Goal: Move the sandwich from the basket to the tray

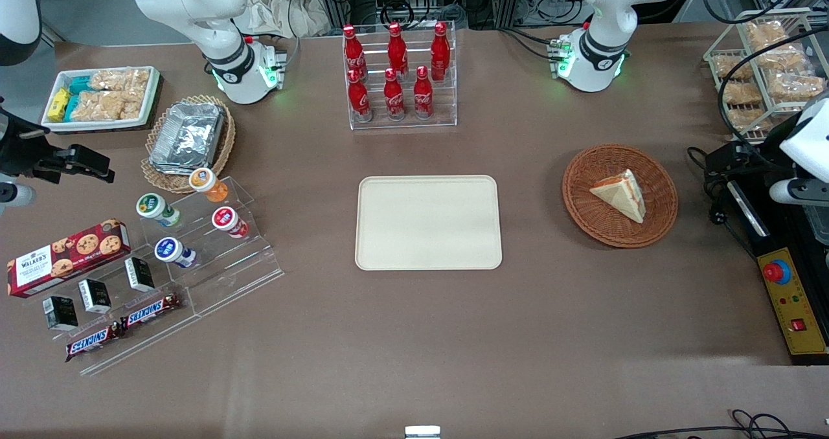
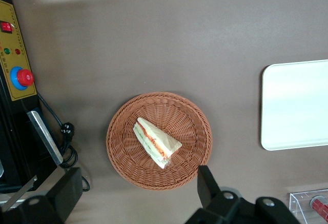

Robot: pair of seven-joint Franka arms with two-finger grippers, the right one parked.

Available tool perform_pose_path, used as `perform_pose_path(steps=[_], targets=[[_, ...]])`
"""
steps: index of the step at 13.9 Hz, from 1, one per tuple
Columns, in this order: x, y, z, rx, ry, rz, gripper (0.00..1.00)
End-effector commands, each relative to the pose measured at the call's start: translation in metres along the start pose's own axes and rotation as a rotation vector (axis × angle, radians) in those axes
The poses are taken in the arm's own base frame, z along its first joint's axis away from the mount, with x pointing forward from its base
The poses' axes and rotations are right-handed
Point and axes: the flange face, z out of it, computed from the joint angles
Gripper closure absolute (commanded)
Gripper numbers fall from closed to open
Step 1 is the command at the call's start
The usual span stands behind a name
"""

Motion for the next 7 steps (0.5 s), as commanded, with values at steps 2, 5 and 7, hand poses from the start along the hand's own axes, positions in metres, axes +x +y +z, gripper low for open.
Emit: perform_pose_path(steps=[2, 5, 7], targets=[[-0.0005, 0.0001, -0.0032, -0.010, -0.006, 0.012, 0.00], [-0.0004, 0.0005, -0.0032, -0.013, -0.005, 0.006, 0.00], [-0.0004, 0.0006, -0.0032, -0.015, -0.005, 0.007, 0.00]])
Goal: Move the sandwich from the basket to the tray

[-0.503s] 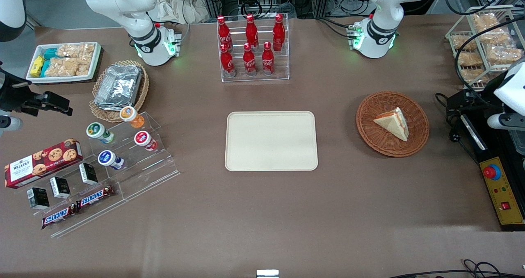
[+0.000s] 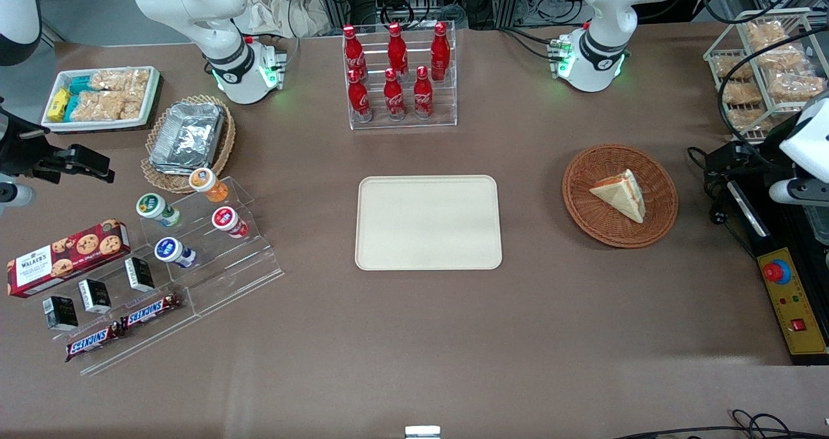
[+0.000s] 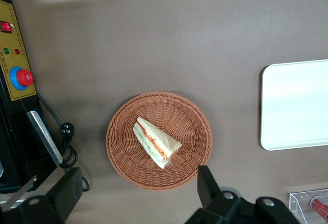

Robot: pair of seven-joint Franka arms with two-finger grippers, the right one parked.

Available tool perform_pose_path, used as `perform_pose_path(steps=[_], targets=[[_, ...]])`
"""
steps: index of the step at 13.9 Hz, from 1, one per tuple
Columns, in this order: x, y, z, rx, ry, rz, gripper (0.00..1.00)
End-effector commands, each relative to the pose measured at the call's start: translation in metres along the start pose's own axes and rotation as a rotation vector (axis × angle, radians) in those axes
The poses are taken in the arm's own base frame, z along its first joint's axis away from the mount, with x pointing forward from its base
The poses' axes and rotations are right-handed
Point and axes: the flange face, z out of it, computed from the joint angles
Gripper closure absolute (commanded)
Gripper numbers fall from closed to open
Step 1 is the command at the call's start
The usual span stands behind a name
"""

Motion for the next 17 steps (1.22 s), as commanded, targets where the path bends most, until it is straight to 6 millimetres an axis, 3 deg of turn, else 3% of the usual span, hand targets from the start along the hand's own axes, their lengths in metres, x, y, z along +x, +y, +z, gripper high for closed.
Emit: perform_pose_path(steps=[1, 6, 11, 14, 17], targets=[[0.000, 0.000, -0.003, -0.013, -0.005, 0.005, 0.00], [-0.003, -0.002, -0.004, -0.013, -0.010, -0.004, 0.00], [-0.022, -0.012, 0.017, -0.021, -0.096, -0.031, 0.00], [-0.046, -0.015, 0.044, -0.014, -0.083, -0.073, 0.00], [-0.069, -0.013, 0.091, -0.002, -0.060, -0.149, 0.00]])
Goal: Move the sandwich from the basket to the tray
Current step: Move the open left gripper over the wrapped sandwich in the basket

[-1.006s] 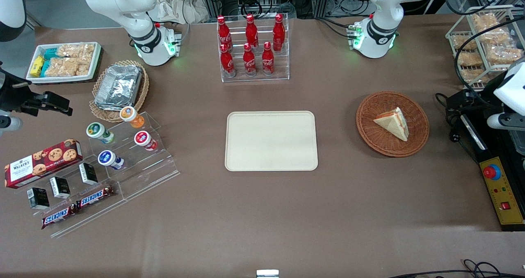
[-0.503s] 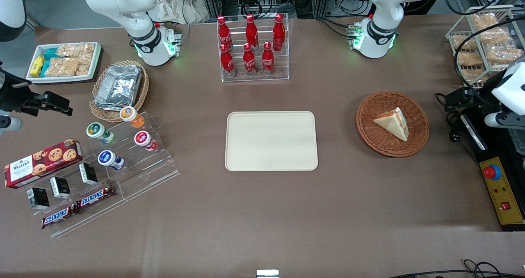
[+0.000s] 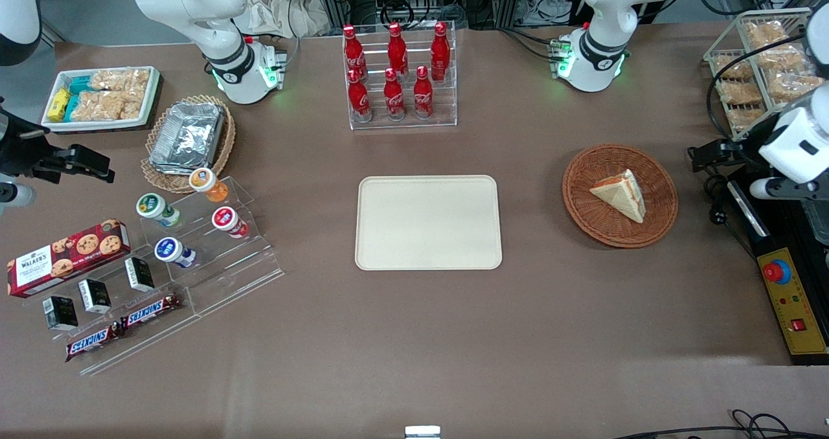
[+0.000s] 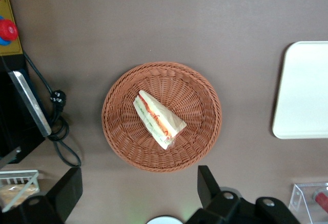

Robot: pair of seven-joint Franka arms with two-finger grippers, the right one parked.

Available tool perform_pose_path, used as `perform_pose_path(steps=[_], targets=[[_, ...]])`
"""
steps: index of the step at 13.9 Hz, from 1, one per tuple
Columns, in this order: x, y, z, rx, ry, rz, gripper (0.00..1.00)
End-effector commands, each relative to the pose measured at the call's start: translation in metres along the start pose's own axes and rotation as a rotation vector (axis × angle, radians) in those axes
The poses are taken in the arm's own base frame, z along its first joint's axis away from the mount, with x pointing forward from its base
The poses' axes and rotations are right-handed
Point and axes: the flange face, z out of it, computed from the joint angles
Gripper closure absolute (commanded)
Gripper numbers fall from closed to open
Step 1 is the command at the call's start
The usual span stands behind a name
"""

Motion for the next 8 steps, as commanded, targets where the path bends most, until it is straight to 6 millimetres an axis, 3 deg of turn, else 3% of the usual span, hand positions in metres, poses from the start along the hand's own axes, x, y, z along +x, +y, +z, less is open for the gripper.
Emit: perform_pose_path(steps=[1, 4, 8], targets=[[-0.033, 0.001, 0.040, -0.009, 0.020, -0.074, 0.00], [-0.044, 0.001, 0.084, -0.034, -0.004, -0.160, 0.00], [-0.045, -0.001, 0.120, -0.054, -0.052, -0.247, 0.00]])
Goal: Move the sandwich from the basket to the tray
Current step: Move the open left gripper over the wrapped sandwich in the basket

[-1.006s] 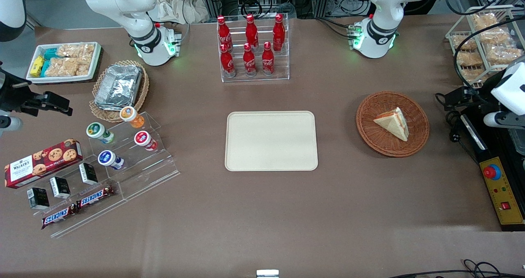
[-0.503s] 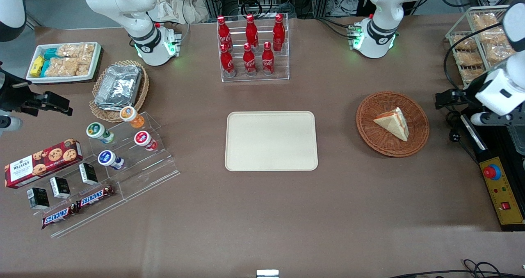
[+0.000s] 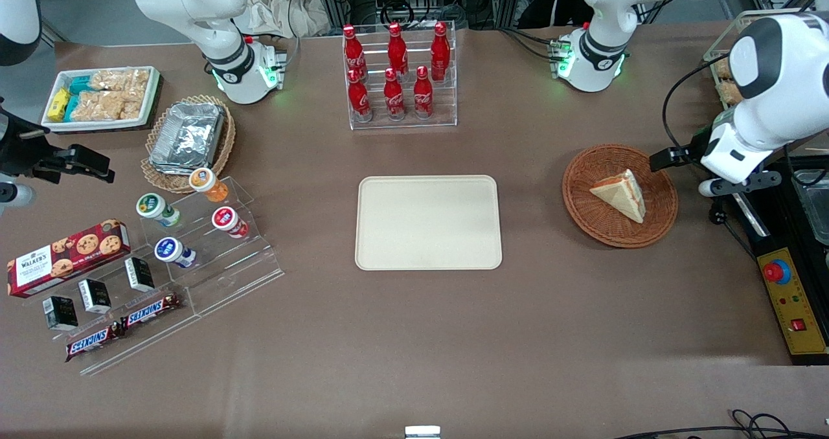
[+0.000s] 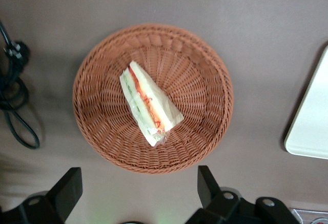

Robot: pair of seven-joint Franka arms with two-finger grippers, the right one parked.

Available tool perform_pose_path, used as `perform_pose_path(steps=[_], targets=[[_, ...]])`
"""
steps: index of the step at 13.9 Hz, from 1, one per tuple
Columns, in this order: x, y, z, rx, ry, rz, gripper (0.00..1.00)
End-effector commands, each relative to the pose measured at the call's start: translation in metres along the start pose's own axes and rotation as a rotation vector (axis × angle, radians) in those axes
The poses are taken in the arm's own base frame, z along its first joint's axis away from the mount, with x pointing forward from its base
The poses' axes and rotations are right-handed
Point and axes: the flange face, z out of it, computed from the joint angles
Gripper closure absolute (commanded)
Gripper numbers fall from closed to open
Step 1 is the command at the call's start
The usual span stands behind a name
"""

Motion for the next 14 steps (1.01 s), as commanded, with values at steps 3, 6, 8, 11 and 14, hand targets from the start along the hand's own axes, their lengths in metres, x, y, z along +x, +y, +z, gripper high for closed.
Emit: perform_pose_path(steps=[3, 6, 8, 11, 14], targets=[[0.000, -0.023, 0.033, -0.092, -0.034, -0.174, 0.00], [0.007, -0.033, 0.055, -0.142, -0.063, -0.284, 0.00], [0.013, -0.042, 0.074, -0.164, -0.115, -0.421, 0.00], [0.020, -0.044, 0.102, -0.207, -0.186, -0.512, 0.00], [0.021, -0.050, 0.137, -0.243, -0.203, -0.572, 0.00]])
